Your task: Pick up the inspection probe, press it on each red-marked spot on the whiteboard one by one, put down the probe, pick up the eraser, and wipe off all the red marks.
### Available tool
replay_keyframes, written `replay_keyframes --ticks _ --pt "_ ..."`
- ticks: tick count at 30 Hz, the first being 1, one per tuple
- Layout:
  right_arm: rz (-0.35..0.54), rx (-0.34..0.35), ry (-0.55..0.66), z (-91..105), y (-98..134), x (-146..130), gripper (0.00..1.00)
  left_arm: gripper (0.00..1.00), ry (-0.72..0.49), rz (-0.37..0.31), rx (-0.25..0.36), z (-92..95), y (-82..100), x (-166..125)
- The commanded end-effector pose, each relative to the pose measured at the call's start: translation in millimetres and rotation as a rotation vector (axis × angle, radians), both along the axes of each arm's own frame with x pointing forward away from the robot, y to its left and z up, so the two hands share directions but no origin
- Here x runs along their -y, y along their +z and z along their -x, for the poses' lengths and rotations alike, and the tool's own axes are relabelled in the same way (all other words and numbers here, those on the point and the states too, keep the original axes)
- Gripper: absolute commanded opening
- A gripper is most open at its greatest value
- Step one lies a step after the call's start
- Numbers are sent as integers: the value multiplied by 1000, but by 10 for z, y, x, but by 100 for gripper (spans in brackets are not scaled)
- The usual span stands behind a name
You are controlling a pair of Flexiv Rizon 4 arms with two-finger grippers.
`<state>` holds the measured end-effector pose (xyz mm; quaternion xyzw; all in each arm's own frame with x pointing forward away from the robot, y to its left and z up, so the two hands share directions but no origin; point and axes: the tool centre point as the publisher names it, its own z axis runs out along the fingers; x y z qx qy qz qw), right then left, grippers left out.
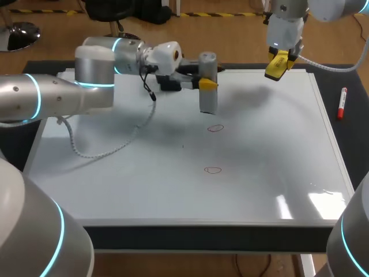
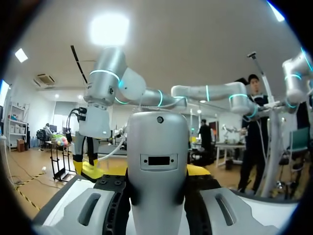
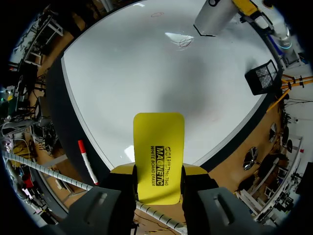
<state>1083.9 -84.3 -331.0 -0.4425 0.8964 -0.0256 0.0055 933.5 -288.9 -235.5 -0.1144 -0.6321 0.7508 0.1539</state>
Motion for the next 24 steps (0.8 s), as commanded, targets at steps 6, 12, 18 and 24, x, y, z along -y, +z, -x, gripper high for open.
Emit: replay_keyframes --ticks 6,12,18,24 --pt "4 -1 2 -5 11 6 0 0 -39 5 -2 16 -127 132" --pt "4 -1 2 -5 11 6 0 0 -37 10 1 44 -239 155" --pt "4 -1 2 -5 11 6 0 0 -28 7 -8 67 -320 173" --pt "4 -1 2 -5 11 6 0 0 -13 0 -4 113 -379 202"
